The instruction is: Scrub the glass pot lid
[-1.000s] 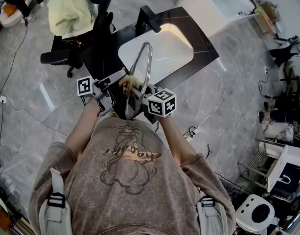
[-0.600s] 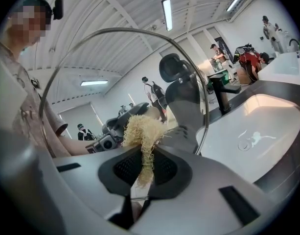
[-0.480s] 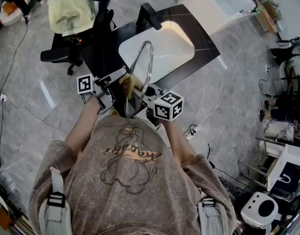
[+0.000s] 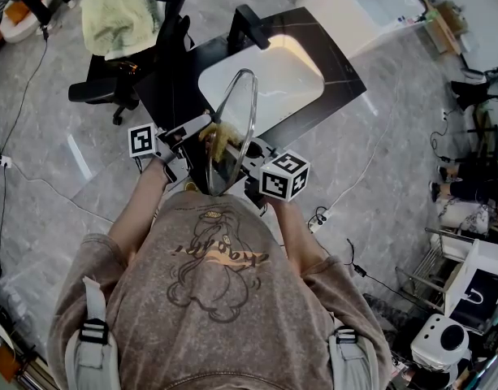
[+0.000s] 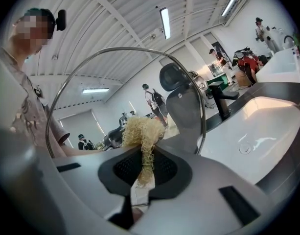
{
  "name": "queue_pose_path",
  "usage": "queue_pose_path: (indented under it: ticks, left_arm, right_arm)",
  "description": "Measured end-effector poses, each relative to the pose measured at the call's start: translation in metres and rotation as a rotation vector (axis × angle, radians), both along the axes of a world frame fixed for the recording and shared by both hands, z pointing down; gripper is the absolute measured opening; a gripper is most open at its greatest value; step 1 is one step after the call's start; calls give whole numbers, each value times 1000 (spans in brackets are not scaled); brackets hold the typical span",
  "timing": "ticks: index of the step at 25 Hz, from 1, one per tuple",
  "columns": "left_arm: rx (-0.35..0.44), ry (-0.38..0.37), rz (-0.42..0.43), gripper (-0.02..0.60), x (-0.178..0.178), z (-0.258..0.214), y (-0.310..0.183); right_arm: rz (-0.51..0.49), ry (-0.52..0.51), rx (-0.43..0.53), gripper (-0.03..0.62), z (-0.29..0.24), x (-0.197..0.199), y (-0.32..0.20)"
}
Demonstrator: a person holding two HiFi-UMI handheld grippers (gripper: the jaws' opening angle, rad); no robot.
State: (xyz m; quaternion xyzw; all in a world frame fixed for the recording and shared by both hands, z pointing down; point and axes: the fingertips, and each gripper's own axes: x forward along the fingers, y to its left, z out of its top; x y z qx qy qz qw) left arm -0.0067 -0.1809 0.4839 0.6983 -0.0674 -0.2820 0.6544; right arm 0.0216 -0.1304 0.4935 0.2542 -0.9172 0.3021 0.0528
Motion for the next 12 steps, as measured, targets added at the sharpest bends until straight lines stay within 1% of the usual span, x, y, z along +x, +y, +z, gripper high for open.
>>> queue_pose_path:
  ticks: [2, 4, 9, 12]
  left_arm:
    - [16, -41, -8, 181, -1, 1, 0]
    - [31, -82, -9, 181, -2, 1, -1]
    - [64, -163, -20, 181, -8, 0, -1]
    - [101, -244, -30, 181, -14, 0, -2]
  right_arm:
    - [37, -5, -4, 41, 2, 7, -6]
    - [97, -6, -9, 41, 4, 20, -16]
    - [247, 23, -6, 41, 9, 70, -31]
    - [332, 49, -5, 41, 13, 101, -32]
